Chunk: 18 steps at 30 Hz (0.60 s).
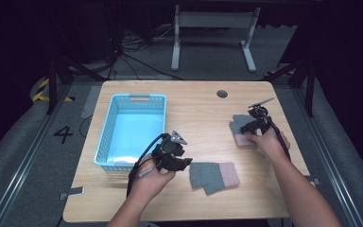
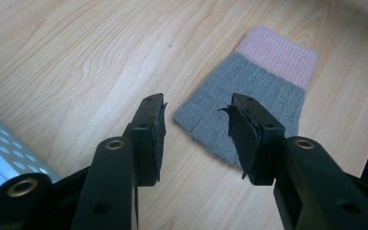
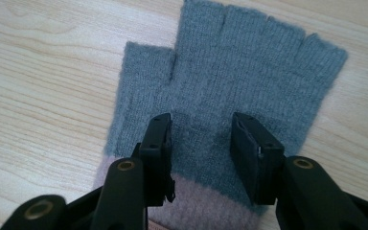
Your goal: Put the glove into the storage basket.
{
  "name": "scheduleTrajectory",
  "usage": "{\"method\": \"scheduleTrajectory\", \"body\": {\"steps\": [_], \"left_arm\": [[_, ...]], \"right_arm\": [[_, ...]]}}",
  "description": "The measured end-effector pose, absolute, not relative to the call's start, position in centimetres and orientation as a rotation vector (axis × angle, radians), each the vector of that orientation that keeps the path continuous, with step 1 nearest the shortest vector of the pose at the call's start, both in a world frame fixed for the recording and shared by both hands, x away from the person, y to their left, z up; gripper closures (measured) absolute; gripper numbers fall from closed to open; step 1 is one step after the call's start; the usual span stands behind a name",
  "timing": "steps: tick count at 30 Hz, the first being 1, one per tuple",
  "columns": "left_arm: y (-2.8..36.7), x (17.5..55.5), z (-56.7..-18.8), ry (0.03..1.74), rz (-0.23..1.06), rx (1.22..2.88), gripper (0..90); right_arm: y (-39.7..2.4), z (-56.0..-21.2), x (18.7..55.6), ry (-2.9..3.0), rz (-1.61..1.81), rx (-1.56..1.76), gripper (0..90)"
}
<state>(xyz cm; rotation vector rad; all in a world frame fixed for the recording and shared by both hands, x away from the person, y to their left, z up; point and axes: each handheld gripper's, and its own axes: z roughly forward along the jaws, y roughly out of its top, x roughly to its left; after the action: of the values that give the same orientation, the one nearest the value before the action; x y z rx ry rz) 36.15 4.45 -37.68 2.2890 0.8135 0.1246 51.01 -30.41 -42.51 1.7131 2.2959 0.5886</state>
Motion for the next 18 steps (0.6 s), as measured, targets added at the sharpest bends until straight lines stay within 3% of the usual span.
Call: {"method": "scheduleTrajectory", "body": {"steps": [8,18], "left_arm": [[4.36,36.02,-37.61,0.811,0.130,2.285,58.0],[4.40,36.05,-37.66,0.807,0.128,2.288,58.1]], "right_arm": [[-29.79,-42.78,51.03,2.290,0.549,1.675,62.6],[-29.85,-42.69,51.16,2.290,0.529,1.666,81.4]]}}
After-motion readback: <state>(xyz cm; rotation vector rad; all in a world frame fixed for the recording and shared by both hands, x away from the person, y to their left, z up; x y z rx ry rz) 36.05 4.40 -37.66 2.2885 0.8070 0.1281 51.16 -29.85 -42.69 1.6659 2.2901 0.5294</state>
